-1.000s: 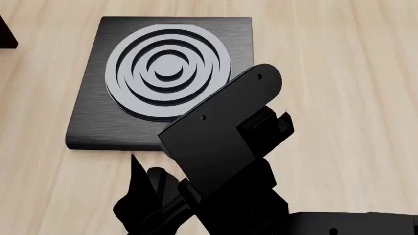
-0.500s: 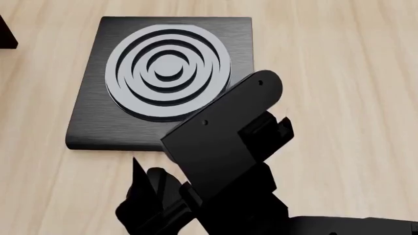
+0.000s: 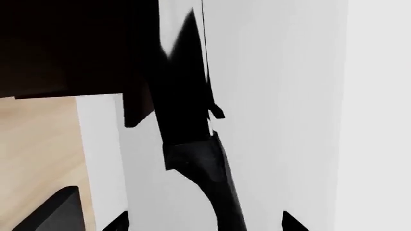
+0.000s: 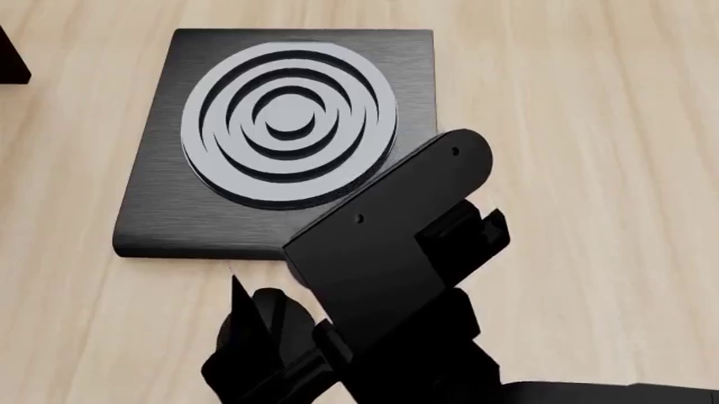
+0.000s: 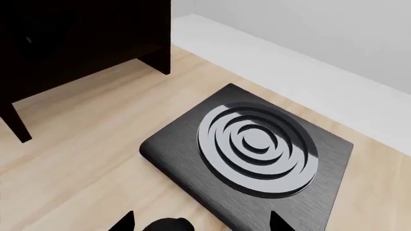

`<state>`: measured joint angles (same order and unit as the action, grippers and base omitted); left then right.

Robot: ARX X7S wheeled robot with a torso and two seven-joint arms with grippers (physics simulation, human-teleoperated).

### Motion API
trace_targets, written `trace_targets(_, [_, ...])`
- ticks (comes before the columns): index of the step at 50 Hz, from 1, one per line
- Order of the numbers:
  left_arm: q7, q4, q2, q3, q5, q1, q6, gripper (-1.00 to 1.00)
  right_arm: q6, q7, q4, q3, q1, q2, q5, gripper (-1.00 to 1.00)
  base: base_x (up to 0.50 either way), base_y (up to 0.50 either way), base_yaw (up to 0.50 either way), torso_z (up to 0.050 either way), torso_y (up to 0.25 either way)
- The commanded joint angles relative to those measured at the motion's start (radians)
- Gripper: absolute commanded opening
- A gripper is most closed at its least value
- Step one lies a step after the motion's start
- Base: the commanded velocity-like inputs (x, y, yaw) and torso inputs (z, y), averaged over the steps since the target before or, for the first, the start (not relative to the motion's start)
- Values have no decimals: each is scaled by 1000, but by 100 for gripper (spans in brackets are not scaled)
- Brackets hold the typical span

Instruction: Put the frying pan on the cabinet shelf.

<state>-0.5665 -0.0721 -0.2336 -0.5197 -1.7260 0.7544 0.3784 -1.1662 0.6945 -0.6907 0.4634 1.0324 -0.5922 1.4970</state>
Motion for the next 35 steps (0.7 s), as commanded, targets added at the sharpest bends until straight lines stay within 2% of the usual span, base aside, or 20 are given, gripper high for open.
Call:
trace_targets(1, [-65, -111, 22, -10, -47, -39, 11, 100, 2, 24, -4, 0, 6, -1, 20, 100, 0, 0, 0, 0, -11])
trace_targets(13, [-123, -237, 27, 16, -135, -78, 56, 100, 14, 45, -13, -5, -4, -13, 33, 100, 0, 1, -3, 0, -2])
trace_targets(35, [-77, -358, 13, 39, -142, -266, 140, 100, 106, 34, -11, -32, -138, -32, -84, 100, 0, 1, -3, 0, -2])
